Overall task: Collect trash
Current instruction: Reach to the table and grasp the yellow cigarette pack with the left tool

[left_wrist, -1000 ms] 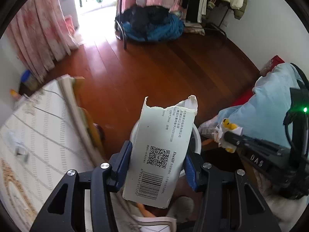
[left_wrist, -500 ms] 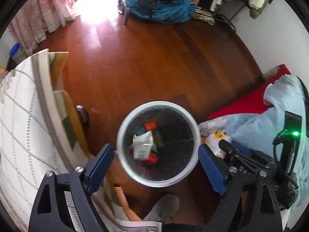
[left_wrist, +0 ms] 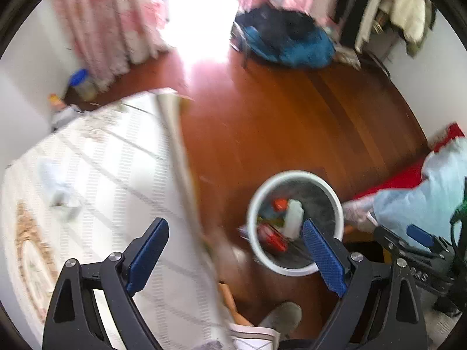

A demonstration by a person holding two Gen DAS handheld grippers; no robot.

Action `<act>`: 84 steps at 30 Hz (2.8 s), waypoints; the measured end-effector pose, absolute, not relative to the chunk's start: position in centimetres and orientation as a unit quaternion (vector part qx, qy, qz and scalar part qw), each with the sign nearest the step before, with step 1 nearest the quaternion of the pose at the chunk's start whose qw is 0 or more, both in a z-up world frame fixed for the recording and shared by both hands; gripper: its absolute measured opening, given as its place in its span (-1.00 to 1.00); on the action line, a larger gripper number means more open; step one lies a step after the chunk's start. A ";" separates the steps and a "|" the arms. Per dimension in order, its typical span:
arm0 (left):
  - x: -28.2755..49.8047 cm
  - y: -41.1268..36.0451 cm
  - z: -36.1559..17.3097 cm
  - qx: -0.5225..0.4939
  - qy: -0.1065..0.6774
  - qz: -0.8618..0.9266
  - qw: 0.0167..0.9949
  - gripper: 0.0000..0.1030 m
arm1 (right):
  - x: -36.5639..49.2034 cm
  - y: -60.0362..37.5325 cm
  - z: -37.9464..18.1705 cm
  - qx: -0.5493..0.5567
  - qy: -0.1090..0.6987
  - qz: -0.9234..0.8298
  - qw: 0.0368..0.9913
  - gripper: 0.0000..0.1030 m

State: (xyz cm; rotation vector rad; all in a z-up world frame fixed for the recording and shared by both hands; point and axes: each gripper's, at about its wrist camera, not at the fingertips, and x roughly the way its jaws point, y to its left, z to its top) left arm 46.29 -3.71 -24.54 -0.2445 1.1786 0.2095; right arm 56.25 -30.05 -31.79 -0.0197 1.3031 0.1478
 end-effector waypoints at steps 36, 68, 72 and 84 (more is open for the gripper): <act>18.3 12.0 -35.1 -0.461 0.535 0.349 0.616 -0.24 | 32.7 -16.8 -34.8 0.021 0.635 0.101 0.765 0.94; 23.6 9.4 -35.8 -0.356 0.601 0.267 0.664 0.26 | 32.0 -14.9 -34.9 0.022 0.643 0.146 0.751 0.93; 23.8 8.0 -35.9 -0.309 0.601 0.265 0.688 0.13 | 32.2 -15.4 -34.3 0.019 0.638 0.143 0.757 0.93; 21.6 19.0 -34.0 -0.224 0.564 0.320 0.728 0.11 | 35.3 -5.8 -30.8 -0.056 0.618 0.258 0.741 0.93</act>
